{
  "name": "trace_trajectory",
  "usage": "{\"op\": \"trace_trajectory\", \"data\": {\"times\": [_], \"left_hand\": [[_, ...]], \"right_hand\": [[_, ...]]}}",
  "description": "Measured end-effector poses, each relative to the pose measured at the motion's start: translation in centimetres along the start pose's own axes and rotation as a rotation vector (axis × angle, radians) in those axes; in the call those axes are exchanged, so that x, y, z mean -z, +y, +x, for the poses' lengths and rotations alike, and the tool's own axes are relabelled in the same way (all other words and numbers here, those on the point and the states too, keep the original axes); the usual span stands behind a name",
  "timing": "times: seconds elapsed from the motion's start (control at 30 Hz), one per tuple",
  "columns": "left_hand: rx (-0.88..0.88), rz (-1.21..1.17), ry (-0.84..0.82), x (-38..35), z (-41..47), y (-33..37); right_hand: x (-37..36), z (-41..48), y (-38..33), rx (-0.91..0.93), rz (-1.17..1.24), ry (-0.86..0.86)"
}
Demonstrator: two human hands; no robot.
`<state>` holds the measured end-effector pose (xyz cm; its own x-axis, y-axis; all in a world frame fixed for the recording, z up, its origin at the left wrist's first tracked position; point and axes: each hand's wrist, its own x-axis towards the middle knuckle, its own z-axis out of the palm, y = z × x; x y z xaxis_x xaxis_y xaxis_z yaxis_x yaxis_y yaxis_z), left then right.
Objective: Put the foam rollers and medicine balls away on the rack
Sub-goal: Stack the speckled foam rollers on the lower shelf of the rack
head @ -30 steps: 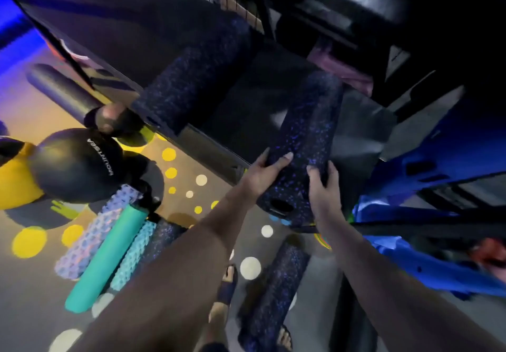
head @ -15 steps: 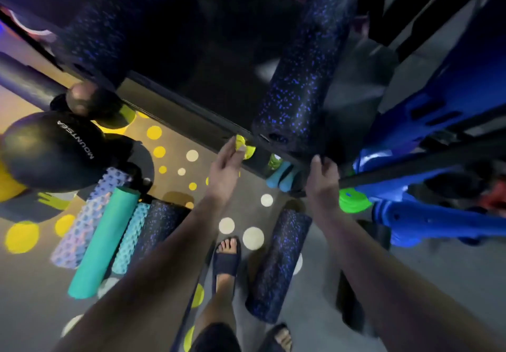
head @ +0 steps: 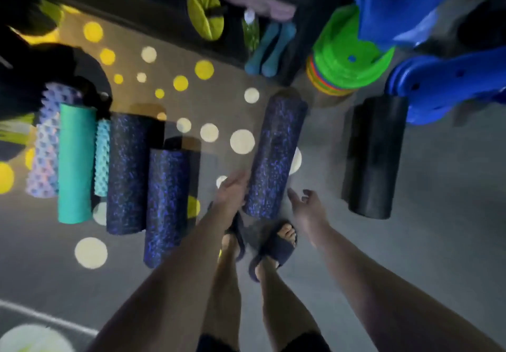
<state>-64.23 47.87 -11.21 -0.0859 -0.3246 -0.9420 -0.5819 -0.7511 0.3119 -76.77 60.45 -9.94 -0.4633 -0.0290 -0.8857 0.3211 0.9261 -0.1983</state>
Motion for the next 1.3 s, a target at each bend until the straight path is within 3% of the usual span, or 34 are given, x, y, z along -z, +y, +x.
{"op": "trace_trajectory", "data": {"times": [0.17,0.3,0.37,0.43,0.5,0.57,0.67,0.8,0.93,1.13,1.3], "left_hand": [[-0.035,0.129,0.029,-3.2,14.0,-6.6],[-0.108,0.490,0.035,-4.1,22.8,-12.7],[-0.128,0.510,0.040,-4.4,22.4,-14.4],[-0.041,0.503,0.065,-3.6,21.0,-15.7],[0.053,0.544,0.109,-1.9,18.1,-16.5],[0.034,0.473,0.072,0.3,12.8,-16.0],[0.100,0.111,-0.018,4.6,-0.2,-11.7],[0.122,-0.134,-0.049,11.4,-16.0,-3.5],[-0.169,-0.302,0.071,17.8,-27.2,5.6],[-0.476,-0.382,0.121,22.9,-32.1,17.0],[-0.726,-0.287,0.045,21.3,-34.5,25.7]], "right_hand": [[-7.1,15.1,4.7,0.054,0.126,-0.127],[-12.6,22.6,9.1,0.180,0.278,-0.173],[-13.9,23.4,11.2,0.179,0.341,-0.148],[-14.1,21.3,11.7,0.182,0.323,-0.148],[-13.8,18.1,11.6,0.176,0.212,-0.104],[-12.7,13.8,11.1,0.199,0.045,-0.128],[-9.4,4.5,6.5,0.290,-0.198,-0.192],[-3.9,-11.6,-5.4,0.433,-0.369,-0.246],[-0.6,-24.6,-16.9,0.622,-0.360,-0.237],[2.0,-38.1,-28.0,0.775,0.043,-0.171],[3.9,-37.7,-31.5,0.574,0.539,-0.151]]}}
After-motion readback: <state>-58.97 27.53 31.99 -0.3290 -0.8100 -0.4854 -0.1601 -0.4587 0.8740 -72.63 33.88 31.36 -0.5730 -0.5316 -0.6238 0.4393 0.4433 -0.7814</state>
